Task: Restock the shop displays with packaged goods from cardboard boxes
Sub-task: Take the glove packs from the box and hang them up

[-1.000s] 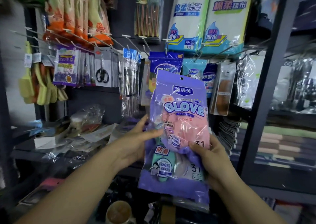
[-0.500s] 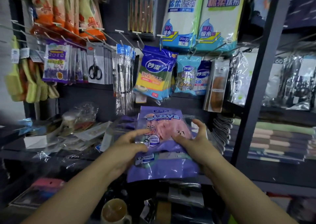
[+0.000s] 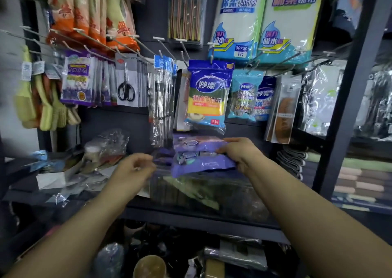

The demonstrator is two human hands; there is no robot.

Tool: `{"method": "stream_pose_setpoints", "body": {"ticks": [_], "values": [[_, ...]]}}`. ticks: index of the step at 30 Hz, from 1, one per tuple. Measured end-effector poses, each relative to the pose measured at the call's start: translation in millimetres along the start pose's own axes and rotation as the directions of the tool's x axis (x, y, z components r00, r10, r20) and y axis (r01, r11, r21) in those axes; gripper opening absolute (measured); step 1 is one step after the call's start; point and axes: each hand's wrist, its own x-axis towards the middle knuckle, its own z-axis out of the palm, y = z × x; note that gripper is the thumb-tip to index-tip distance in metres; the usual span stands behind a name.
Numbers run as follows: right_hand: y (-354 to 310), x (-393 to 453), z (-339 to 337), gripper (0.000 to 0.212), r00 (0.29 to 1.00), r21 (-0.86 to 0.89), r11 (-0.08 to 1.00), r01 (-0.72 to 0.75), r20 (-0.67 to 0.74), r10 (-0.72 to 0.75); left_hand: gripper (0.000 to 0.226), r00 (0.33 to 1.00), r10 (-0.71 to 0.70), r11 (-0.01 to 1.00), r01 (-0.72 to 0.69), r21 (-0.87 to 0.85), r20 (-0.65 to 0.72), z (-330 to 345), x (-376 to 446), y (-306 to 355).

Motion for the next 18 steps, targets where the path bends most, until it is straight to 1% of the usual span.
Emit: {"method": "stream_pose_setpoints", "body": {"ticks": [2,4,8,9,10,12,14,15,16,17,18], "values": [[4,19,16,0.036,0.999,-0.012,0.999,-0.031,-0.044,0.03,0.018,1.0,-0.014,1.0,0.013,-0.023,-0.026,-7,2,-11],[7,34,28,0.034,0.998,-0.104,0.994,-0.044,-0.054,0.039,0.015,0.999,-0.024,0.999,0.023,-0.035,-0.024,-13,3,-16],[22,51,33,0.043,0.999,-0.323,0.945,-0.04,-0.01,0.039,0.015,1.0,-0.018,1.0,0.018,0.003,0.005,-23,-1,-20],[25,51,31,0.048,0.999,-0.384,0.923,-0.038,-0.009,0.037,0.014,1.0,-0.016,1.0,0.016,0.005,0.007,-24,-2,-21],[28,51,30,0.054,1.0,-0.405,0.914,-0.02,-0.002,0.022,0.015,1.0,-0.013,1.0,0.013,0.0,0.007,-25,-2,-22],[31,48,25,0.063,0.998,-0.34,0.939,0.048,0.059,-0.029,0.017,1.0,-0.017,1.0,0.017,-0.012,0.003,-26,-3,-23],[29,40,19,0.065,0.984,-0.275,0.955,0.113,0.167,-0.069,0.018,1.0,-0.023,1.0,0.023,-0.016,0.016,-28,-3,-23],[28,36,15,0.066,0.974,-0.297,0.945,0.137,0.216,-0.073,0.018,0.999,-0.023,1.0,0.023,-0.013,0.029,-29,-4,-23],[26,33,10,0.069,0.965,-0.366,0.915,0.168,0.25,-0.077,0.018,0.999,-0.022,1.0,0.022,-0.011,0.039,-29,-4,-23],[23,29,6,0.074,0.955,-0.462,0.861,0.211,0.286,-0.081,0.018,0.999,-0.019,1.0,0.019,-0.009,0.048,-30,-5,-23],[20,25,3,0.078,0.941,-0.563,0.781,0.27,0.328,-0.089,0.018,0.998,-0.014,1.0,0.015,-0.008,0.055,-30,-6,-23]]}}
